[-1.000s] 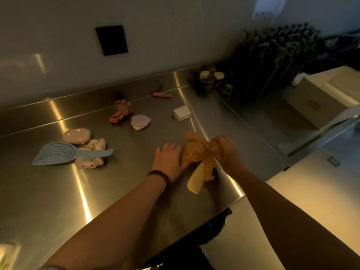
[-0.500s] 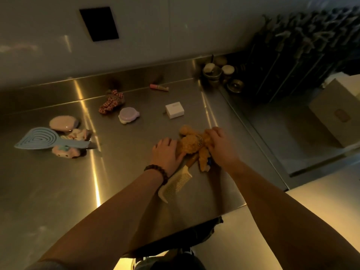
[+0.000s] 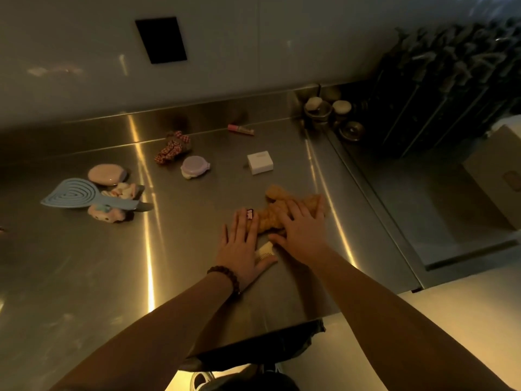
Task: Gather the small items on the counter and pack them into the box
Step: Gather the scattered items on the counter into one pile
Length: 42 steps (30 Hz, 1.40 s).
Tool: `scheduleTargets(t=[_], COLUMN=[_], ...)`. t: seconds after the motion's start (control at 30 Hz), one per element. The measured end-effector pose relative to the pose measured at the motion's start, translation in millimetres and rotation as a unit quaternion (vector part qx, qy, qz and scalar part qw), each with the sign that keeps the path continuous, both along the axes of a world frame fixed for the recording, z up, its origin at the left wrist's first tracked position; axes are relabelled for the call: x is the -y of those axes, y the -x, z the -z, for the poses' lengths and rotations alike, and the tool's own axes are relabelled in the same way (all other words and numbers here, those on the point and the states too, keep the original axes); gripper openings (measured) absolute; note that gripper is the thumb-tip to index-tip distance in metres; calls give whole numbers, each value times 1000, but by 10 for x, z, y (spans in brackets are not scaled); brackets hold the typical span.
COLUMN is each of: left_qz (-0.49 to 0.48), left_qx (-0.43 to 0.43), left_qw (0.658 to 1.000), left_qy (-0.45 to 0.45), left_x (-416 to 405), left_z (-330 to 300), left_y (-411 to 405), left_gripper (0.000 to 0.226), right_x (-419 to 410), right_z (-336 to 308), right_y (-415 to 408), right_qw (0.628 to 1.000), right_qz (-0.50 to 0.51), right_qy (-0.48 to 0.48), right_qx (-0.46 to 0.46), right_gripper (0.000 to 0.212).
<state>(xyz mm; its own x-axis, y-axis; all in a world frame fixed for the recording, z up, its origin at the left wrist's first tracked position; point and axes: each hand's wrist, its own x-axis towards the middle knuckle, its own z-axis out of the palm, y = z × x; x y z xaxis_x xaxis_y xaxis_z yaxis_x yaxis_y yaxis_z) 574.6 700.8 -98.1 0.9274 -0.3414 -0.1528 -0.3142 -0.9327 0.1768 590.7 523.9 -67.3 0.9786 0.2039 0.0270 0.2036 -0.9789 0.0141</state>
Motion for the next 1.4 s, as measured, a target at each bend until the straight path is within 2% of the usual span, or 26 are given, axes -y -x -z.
scheduleTargets(t=[0.47,0.63,0.83,0.97,1.17,1.4], left_qz=[145,127,49,-27,-104,-135], left_qx=[-12,-17,-19,0,32,28], left_qw=[988,990,995,998,993,989], left_qy=[46,52,84,65,46,55], left_x=[807,814,558,216,-403,-961], left_z=[-26,-66,-294,-430,-472,-421], left_y=[-370,-369,-479,-649,-991,-1688], left_gripper=[95,86,78,78,83,87], right_x=[822,783,512,166,-309,-579], right_z=[18,-28,-312,-435,-320,-164], right_y=[226,186,-79,-351,-770,-1542], right_qw=[990,989,987,984,981,977], right_qz=[138,145,137,104,58,95], right_qy=[14,1,-79,-139,-169,-163], right_qx=[5,-18,-11,-29,-75,-97], right_gripper=[60,60,53,55,64,68])
